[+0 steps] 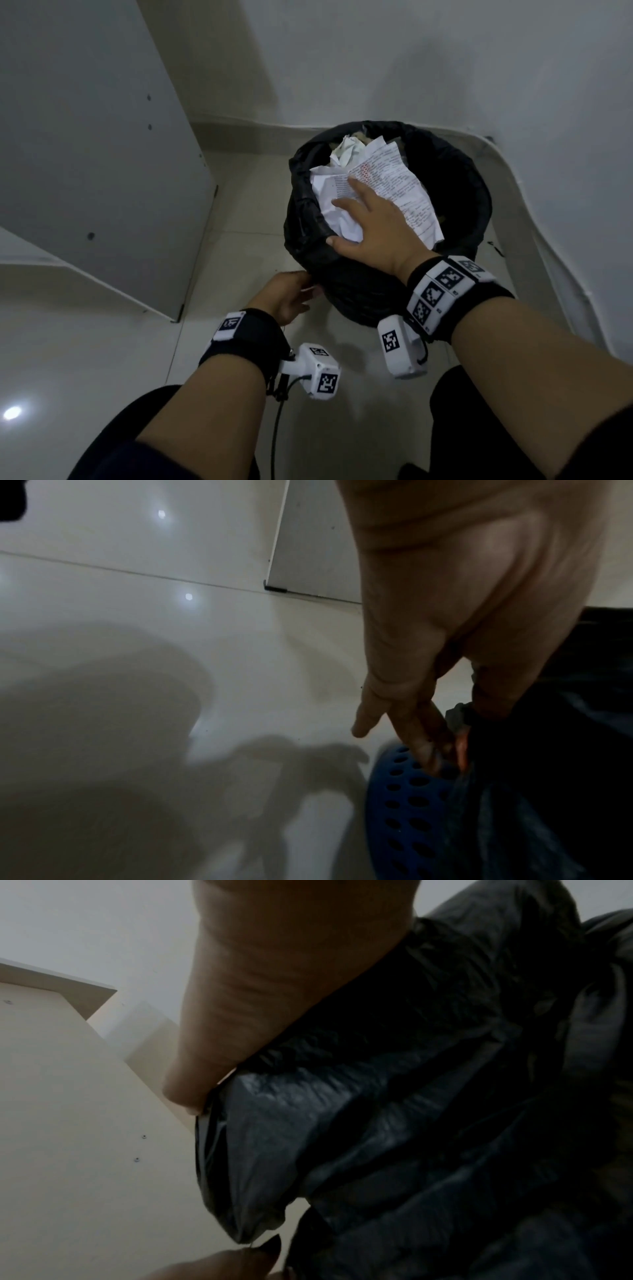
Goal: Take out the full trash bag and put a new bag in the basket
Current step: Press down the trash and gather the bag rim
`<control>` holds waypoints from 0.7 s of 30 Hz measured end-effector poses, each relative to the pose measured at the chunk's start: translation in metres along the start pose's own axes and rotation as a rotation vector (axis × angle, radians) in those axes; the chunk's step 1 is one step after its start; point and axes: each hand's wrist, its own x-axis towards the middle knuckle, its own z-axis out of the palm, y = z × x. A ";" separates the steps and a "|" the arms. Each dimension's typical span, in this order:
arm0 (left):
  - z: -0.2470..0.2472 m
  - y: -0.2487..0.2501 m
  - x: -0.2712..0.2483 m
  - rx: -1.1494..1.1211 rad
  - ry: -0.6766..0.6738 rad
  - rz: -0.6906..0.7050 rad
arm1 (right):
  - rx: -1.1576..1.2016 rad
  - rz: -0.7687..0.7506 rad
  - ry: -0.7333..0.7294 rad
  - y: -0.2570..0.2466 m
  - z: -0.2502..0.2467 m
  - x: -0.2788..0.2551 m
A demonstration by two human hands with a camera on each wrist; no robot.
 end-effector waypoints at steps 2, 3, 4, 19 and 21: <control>-0.005 0.002 -0.001 -0.071 0.004 0.059 | -0.010 -0.010 0.002 -0.001 -0.001 0.000; -0.008 0.004 -0.004 -0.110 0.012 0.094 | -0.013 -0.014 0.005 -0.002 -0.002 0.001; -0.011 0.007 -0.008 -0.155 0.030 0.130 | -0.012 -0.017 0.008 -0.002 -0.002 0.001; 0.003 0.106 -0.076 -0.033 0.165 0.718 | 0.152 0.011 0.092 -0.058 -0.044 0.003; 0.013 0.113 -0.077 -0.044 0.141 0.733 | 0.197 0.066 0.020 -0.068 -0.050 0.000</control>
